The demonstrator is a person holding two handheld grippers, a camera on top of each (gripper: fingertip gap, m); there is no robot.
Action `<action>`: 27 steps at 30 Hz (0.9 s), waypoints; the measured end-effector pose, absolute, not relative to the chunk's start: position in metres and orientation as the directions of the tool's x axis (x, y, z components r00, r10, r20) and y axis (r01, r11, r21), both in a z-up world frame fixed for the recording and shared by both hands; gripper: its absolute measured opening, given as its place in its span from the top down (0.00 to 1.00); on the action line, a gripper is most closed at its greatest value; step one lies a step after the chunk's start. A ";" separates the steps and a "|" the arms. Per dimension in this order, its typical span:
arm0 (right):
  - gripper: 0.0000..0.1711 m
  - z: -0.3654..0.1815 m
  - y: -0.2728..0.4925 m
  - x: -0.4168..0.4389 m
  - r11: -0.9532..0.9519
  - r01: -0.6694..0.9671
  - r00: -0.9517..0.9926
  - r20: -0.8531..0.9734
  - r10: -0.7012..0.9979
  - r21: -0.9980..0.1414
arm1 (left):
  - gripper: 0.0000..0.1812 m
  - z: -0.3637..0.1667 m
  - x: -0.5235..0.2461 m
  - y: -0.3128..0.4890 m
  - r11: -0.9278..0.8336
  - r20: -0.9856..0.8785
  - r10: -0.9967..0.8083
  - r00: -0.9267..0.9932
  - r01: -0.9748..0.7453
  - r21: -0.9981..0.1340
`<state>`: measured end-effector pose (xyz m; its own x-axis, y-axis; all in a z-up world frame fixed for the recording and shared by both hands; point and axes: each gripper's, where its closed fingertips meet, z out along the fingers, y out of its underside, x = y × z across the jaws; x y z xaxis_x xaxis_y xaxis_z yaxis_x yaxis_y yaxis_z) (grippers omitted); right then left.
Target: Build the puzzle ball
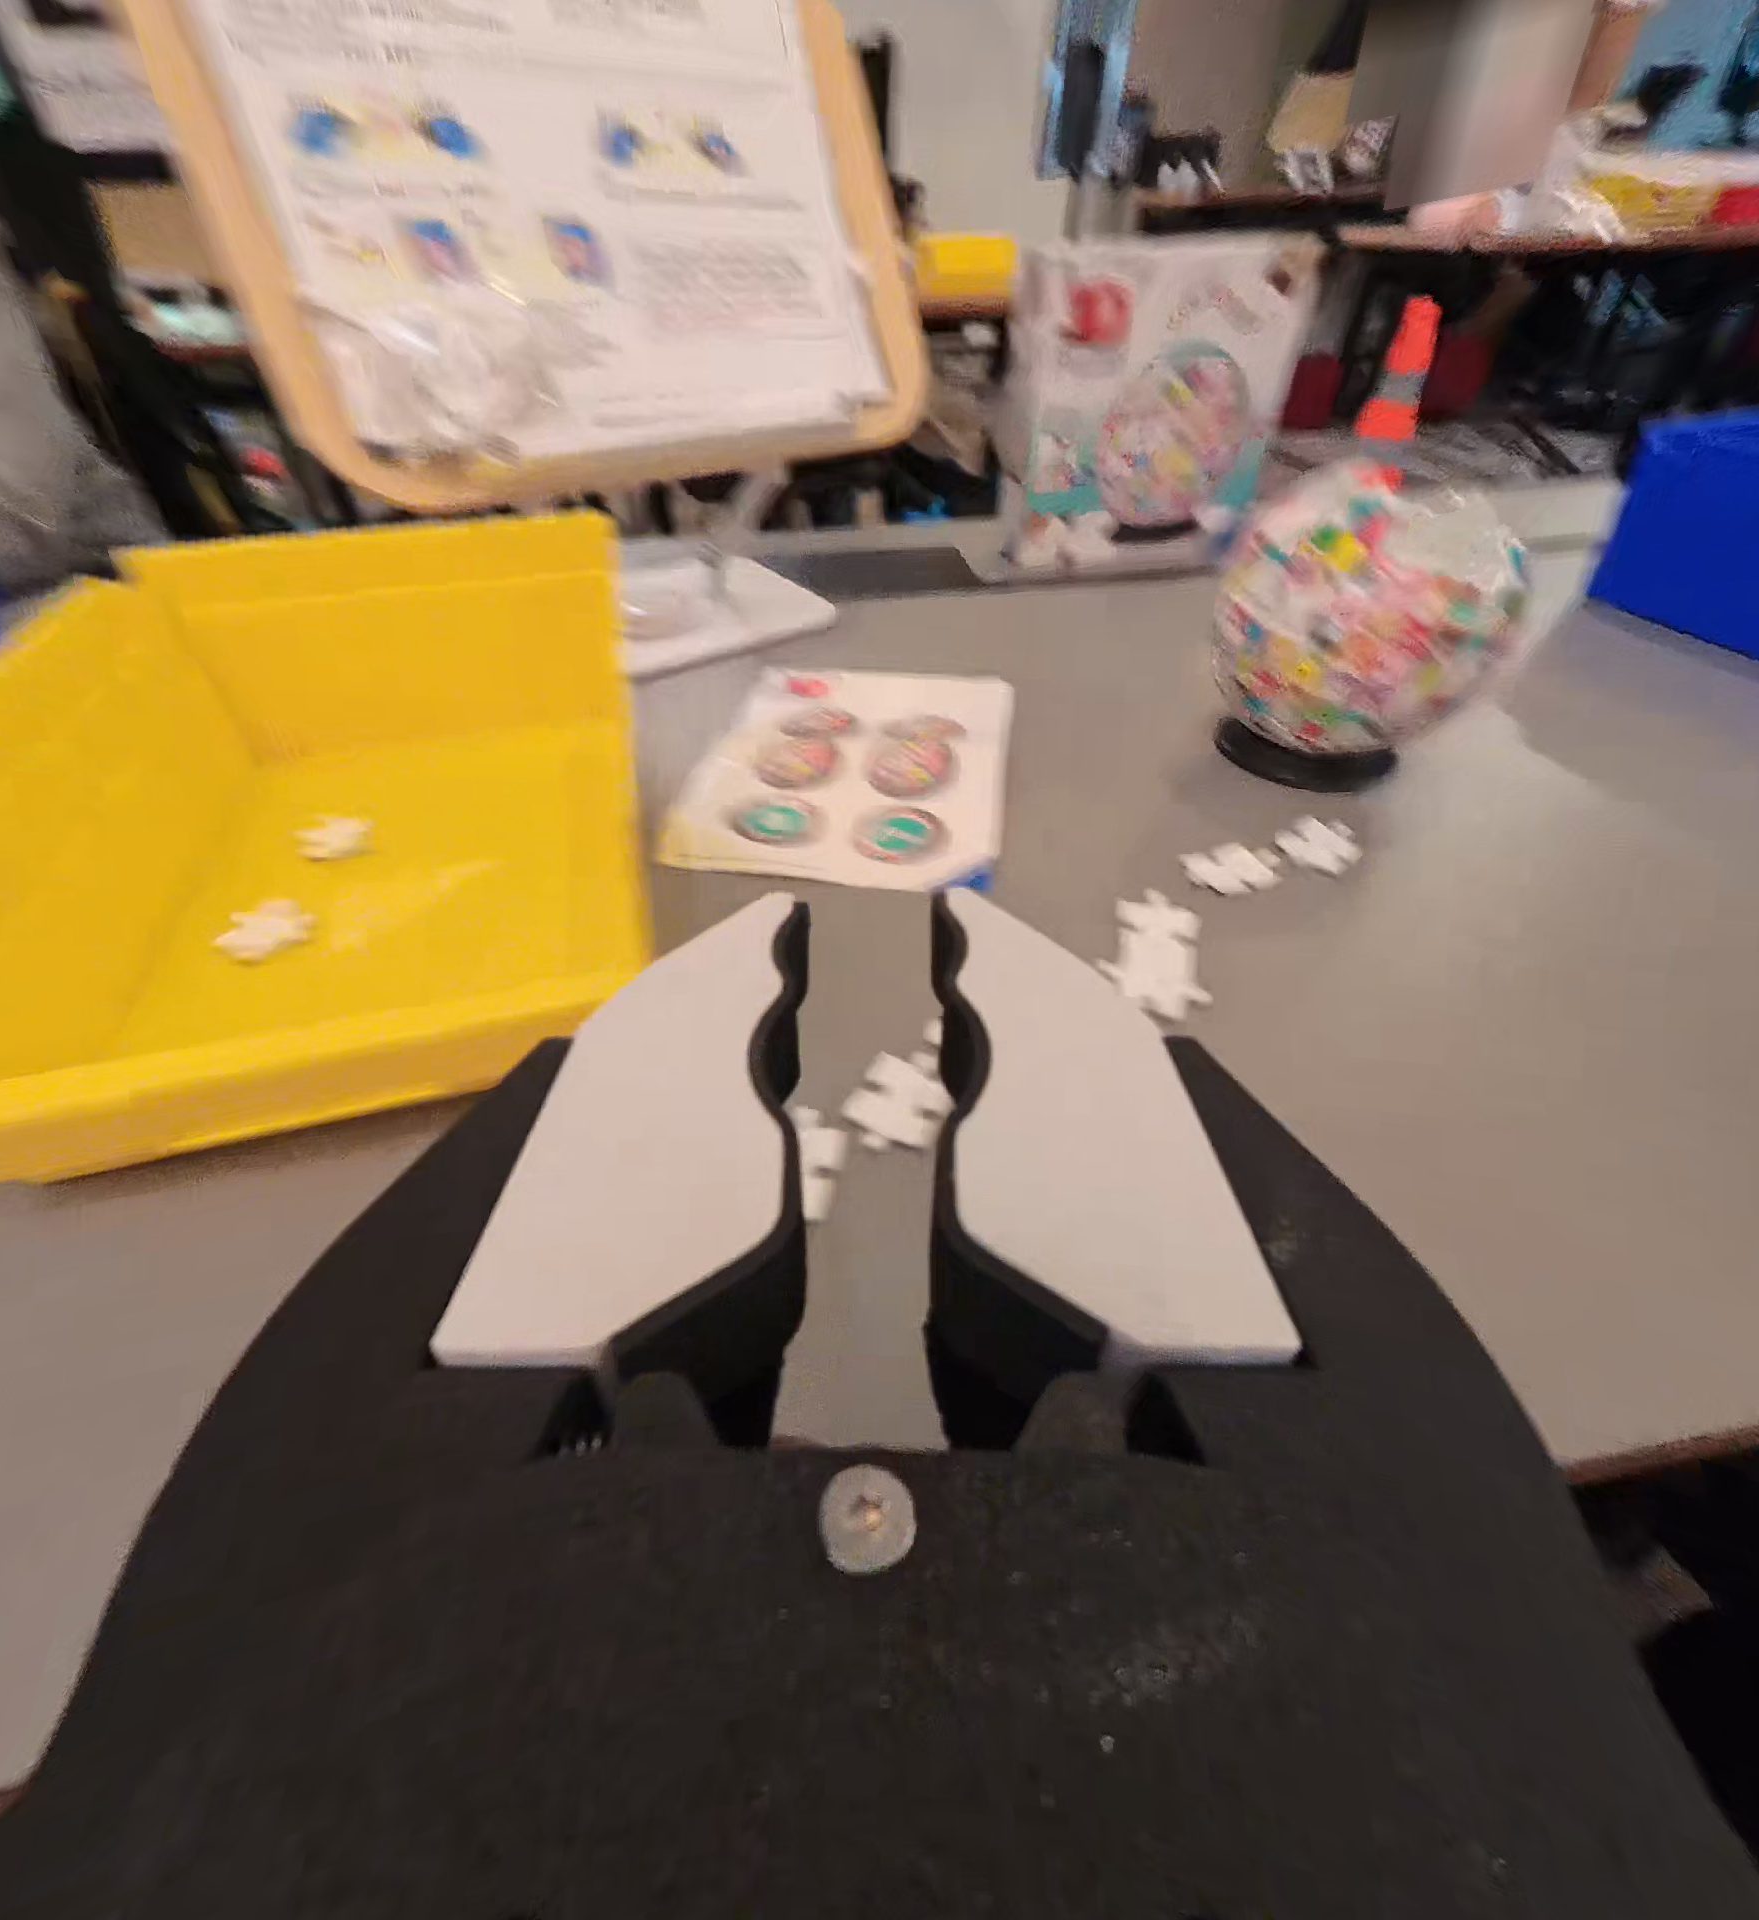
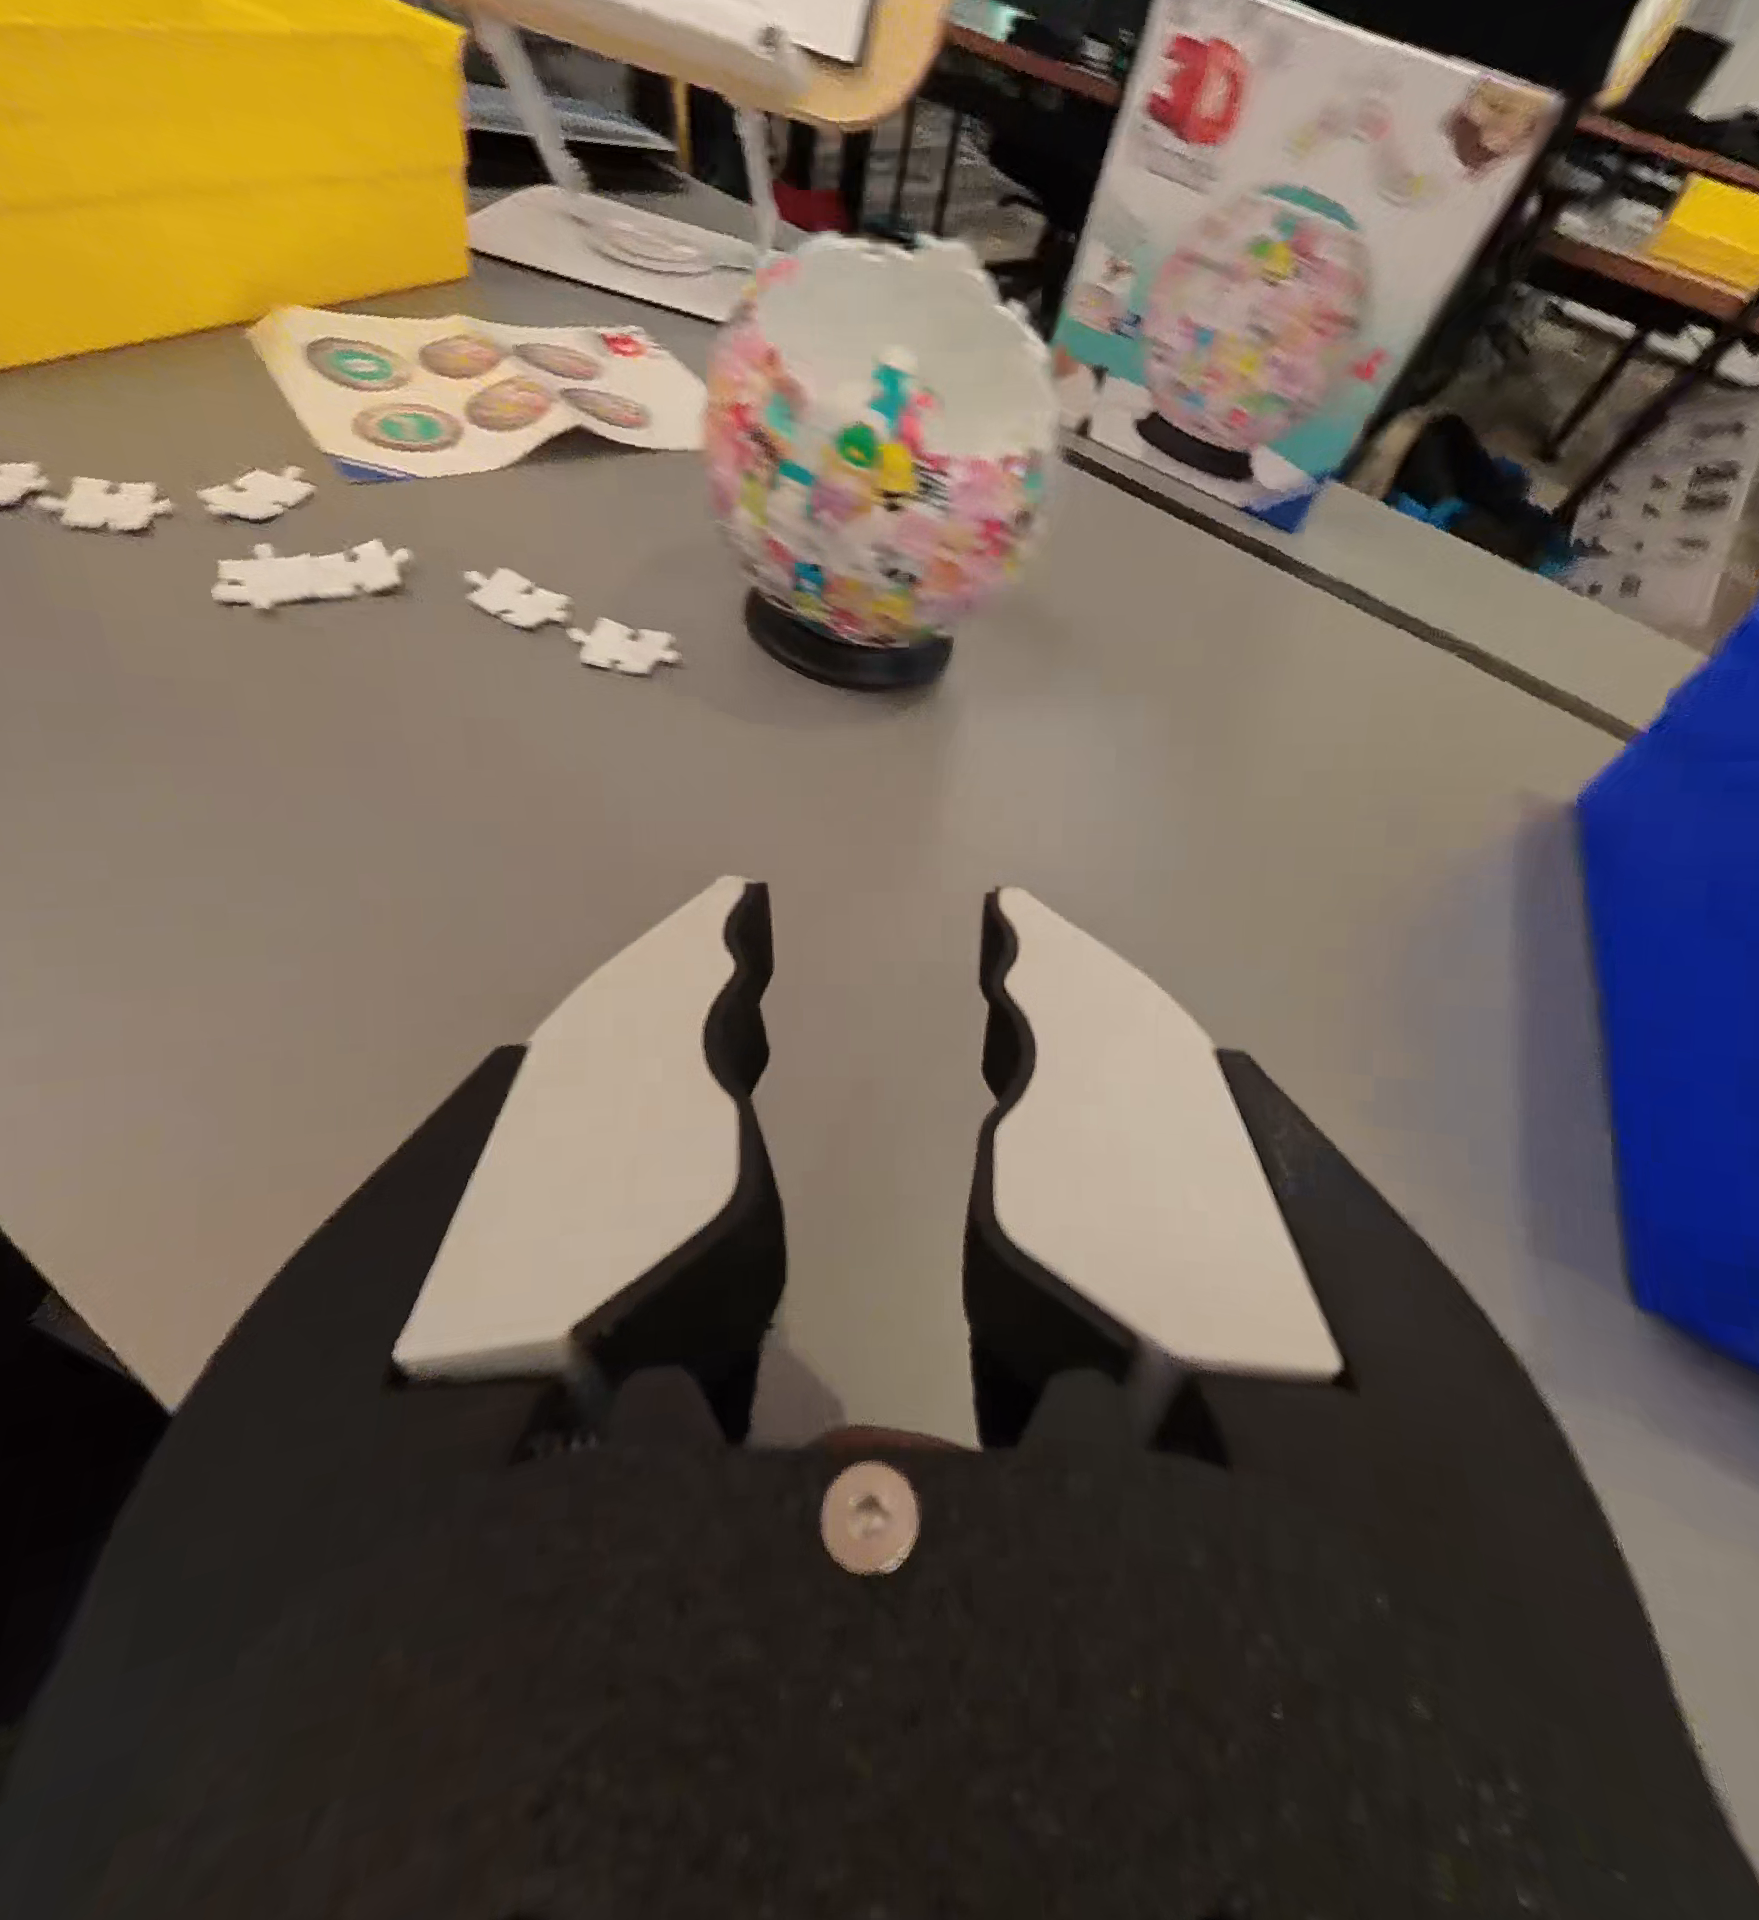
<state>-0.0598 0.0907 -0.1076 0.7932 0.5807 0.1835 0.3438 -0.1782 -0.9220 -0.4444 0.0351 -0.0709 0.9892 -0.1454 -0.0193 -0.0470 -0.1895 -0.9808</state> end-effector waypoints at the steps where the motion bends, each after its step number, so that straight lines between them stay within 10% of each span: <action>1: 0.77 -0.107 0.091 -0.049 -0.204 0.310 0.809 0.145 0.570 -0.929 | 0.81 -0.084 -0.428 0.038 -0.254 -0.016 -0.177 0.984 -0.061 -0.965; 3: 0.69 -0.103 0.089 -0.032 -0.248 0.219 0.843 0.055 0.535 -0.944 | 0.68 -0.107 -0.413 0.044 -0.366 0.012 -0.150 0.989 -0.044 -0.930; 18: 0.70 -0.105 0.053 -0.029 -0.240 0.213 0.815 0.037 0.578 -0.947 | 0.68 -0.137 -0.371 0.071 -0.439 0.097 -0.111 0.989 0.039 -0.898; 22: 1.00 -0.073 -0.001 -0.113 -0.104 0.263 0.638 0.092 0.765 -0.959 | 0.70 -0.141 -0.353 0.082 -0.455 -0.015 -0.095 0.995 -0.056 -0.889; 27: 1.00 -0.039 -0.072 -0.244 -0.028 0.299 0.430 0.109 0.896 -0.954 | 0.72 -0.132 -0.324 0.098 -0.453 -0.174 -0.075 0.982 -0.189 -0.871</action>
